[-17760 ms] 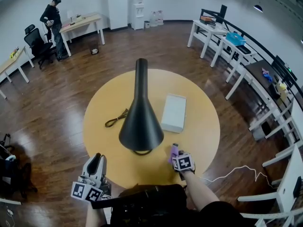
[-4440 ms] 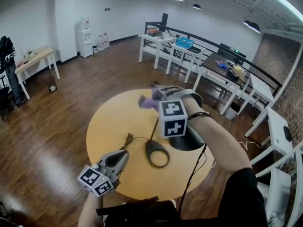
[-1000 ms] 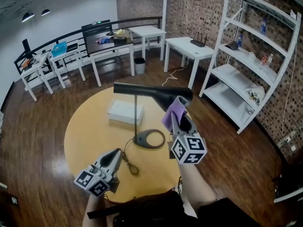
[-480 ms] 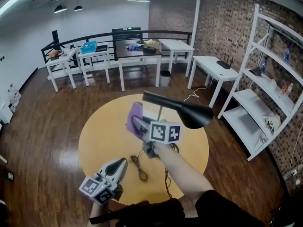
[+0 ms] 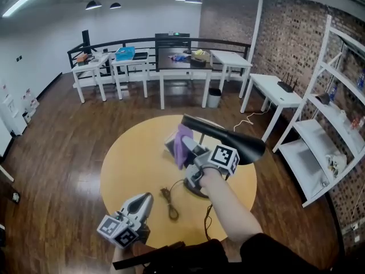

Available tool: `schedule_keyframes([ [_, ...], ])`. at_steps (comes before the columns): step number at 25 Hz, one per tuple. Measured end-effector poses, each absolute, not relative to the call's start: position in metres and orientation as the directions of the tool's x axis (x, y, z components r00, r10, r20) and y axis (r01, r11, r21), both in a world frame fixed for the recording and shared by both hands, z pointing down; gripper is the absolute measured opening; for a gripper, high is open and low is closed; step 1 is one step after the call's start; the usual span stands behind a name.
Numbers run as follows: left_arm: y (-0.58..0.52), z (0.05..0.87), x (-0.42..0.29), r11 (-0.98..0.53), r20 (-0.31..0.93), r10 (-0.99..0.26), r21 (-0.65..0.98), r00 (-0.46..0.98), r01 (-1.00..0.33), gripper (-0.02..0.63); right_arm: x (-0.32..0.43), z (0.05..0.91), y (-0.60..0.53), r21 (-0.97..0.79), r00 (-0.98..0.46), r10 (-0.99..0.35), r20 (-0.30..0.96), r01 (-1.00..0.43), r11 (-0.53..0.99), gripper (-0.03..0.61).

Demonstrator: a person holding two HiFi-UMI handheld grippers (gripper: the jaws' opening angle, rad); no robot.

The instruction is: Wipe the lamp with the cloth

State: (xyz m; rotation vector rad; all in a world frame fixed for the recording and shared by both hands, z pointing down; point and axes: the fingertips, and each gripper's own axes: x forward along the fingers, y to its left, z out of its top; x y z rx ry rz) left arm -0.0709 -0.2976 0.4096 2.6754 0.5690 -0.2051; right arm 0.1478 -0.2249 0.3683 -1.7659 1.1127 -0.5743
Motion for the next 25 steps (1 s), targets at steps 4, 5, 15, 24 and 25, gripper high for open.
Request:
schedule_keyframes([
  [4,-0.283,0.406,-0.059,-0.830,-0.233,0.377,0.345,0.896,0.439,0.006,0.145,0.370,-0.197,-0.891,0.554,-0.826,-0.107,-0.421,-0.167,0.097],
  [5,-0.279,0.404,-0.056,-0.824,-0.243,0.384,0.346,0.891,0.449,0.006,0.143,0.370,-0.190,-0.892,0.576,-0.809,-0.119,-0.420,-0.168,0.097],
  [15,-0.242,0.398,-0.038,-0.800,-0.192,0.456,0.339,0.869,0.494,0.008,0.131,0.379,-0.128,-0.894,0.698,-0.693,-0.179,-0.410,-0.182,0.097],
  [24,-0.226,0.405,-0.026,-0.690,-0.195,0.606,0.355,0.771,0.631,0.008,0.108,0.389,-0.091,-0.883,0.746,-0.620,-0.242,-0.434,-0.177,0.097],
  [25,-0.227,0.406,-0.023,-0.675,-0.186,0.630,0.349,0.754,0.650,0.008,0.106,0.395,-0.088,-0.887,0.758,-0.609,-0.232,-0.422,-0.188,0.097],
])
